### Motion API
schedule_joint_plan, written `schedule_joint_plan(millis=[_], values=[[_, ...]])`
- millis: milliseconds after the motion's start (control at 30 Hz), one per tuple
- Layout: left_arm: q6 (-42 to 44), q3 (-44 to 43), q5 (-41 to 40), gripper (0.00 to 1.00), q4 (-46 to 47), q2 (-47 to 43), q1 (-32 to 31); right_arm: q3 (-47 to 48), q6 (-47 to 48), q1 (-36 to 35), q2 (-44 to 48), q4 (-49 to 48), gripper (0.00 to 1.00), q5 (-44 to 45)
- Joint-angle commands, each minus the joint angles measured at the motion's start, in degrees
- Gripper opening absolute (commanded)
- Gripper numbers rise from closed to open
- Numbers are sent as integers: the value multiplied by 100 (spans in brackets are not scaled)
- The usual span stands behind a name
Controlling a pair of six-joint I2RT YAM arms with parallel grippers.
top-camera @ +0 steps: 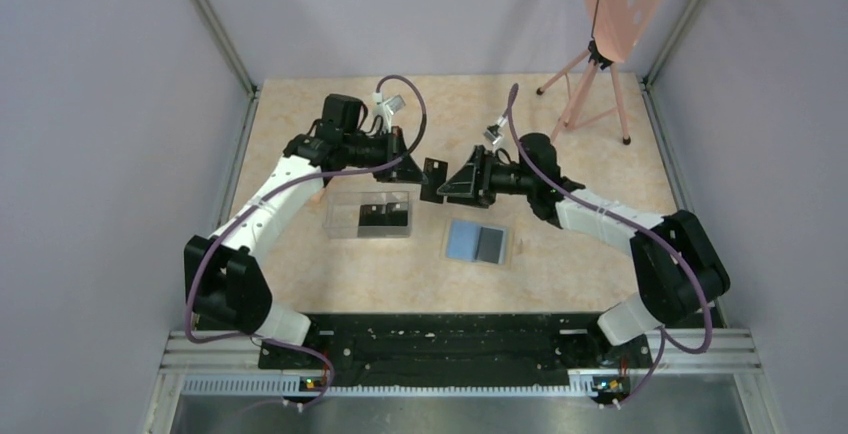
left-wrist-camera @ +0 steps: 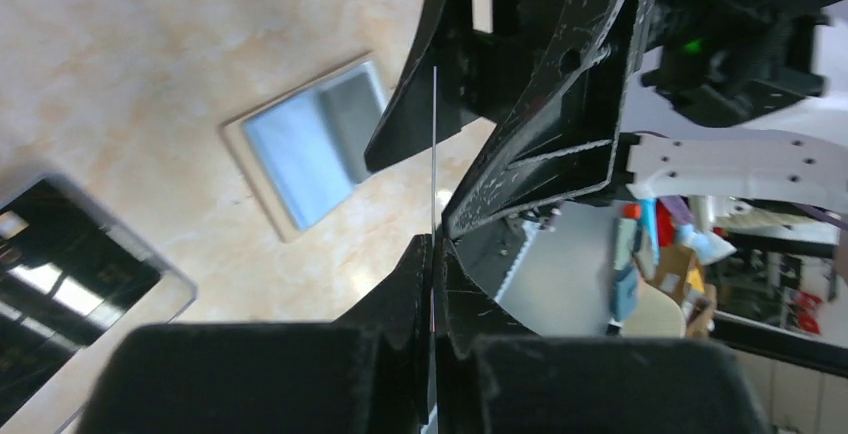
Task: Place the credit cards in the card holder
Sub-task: Pick up the credit card from the storage box, then insert the credit card into the card holder.
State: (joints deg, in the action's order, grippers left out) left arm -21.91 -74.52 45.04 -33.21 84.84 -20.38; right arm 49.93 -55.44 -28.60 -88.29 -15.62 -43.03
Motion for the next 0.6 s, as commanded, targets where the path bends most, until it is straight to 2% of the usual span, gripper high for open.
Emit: schedule_joint_plan(millis=[0, 133, 233, 367, 500, 533, 567], values=[[-682, 281, 1239, 0, 1280, -343, -9, -506, -662, 20, 556, -1780, 61, -387], [-746, 401, 1362, 0, 1320, -403, -10, -943, -1354, 56, 672, -3080, 54, -345], [-744, 546, 1343, 0, 1326, -502, -4, -1010, -1615, 56, 650, -3536, 42, -406], [-736, 695, 1361, 0, 1317, -564, -4, -1051, -1920, 30, 636, -3926, 24, -418], [-736, 763, 1418, 0, 1326, -583, -9, -1030, -1992, -59, 638, -3980, 15, -403], [-736, 780, 1426, 0, 1321, -590, -13, -1041, -2013, -78, 628, -4021, 10, -381], [-736, 791, 1426, 0, 1325, -595, -16, -1042, -2048, -103, 624, -4092, 0, -382]])
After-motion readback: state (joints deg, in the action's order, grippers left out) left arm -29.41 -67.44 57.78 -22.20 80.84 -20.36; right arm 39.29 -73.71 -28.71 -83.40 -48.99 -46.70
